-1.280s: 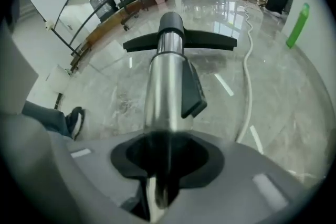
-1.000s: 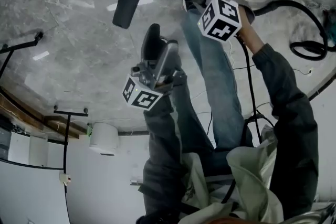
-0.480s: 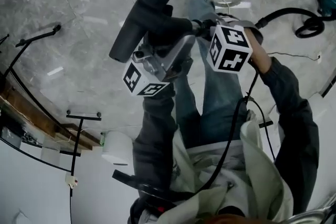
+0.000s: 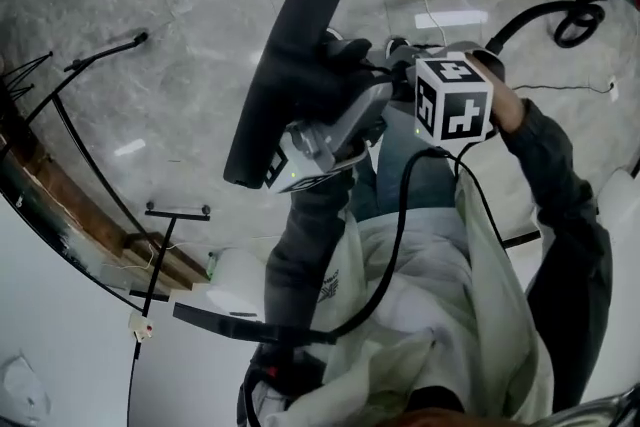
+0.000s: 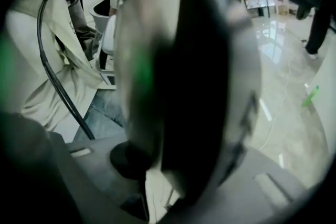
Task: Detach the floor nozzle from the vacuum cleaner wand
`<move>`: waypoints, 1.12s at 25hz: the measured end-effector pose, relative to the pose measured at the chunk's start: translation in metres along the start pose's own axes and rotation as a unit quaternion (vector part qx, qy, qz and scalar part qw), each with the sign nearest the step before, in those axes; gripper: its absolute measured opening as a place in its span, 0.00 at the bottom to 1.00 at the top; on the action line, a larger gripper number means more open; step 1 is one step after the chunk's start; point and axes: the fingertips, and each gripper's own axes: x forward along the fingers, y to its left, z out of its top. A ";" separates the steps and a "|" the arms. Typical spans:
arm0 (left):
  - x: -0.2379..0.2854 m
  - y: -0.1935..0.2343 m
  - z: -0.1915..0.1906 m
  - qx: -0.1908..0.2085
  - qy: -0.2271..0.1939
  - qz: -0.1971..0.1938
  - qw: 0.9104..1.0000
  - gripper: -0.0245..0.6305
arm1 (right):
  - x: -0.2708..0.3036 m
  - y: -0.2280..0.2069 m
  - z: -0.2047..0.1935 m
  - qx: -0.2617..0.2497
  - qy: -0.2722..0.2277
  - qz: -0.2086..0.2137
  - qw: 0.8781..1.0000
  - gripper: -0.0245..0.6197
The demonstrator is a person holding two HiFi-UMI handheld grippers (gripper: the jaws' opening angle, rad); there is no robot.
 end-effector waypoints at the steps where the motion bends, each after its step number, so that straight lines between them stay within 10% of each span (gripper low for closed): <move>1: 0.016 -0.014 0.005 0.013 0.005 -0.001 1.000 0.26 | -0.009 0.003 0.003 0.005 -0.019 -0.033 0.999 0.23; 4: 0.051 -0.057 0.014 0.065 0.013 0.004 0.998 0.26 | -0.046 0.000 0.010 0.028 -0.102 -0.188 0.977 0.22; 7: 0.053 -0.115 0.014 0.103 0.021 0.011 0.994 0.26 | -0.100 0.025 0.026 0.048 -0.236 -0.330 0.913 0.22; 10: 0.043 -0.176 0.021 0.120 -0.002 -0.004 0.993 0.27 | -0.139 0.069 0.047 0.006 -0.336 -0.351 0.874 0.22; 14: 0.053 -0.233 0.045 0.134 -0.010 -0.002 0.991 0.27 | -0.142 0.134 0.063 -0.061 -0.290 -0.235 0.926 0.15; 19: 0.064 -0.273 0.048 0.147 -0.003 -0.002 0.989 0.26 | -0.159 0.169 0.066 -0.056 -0.290 -0.226 0.928 0.11; 24: 0.044 -0.278 0.066 0.117 0.008 -0.018 0.993 0.25 | -0.133 0.211 0.085 -0.076 -0.269 -0.059 0.958 0.11; 28: 0.041 -0.293 0.089 0.150 0.004 -0.061 0.987 0.24 | -0.151 0.192 0.117 -0.057 -0.298 -0.207 0.930 0.10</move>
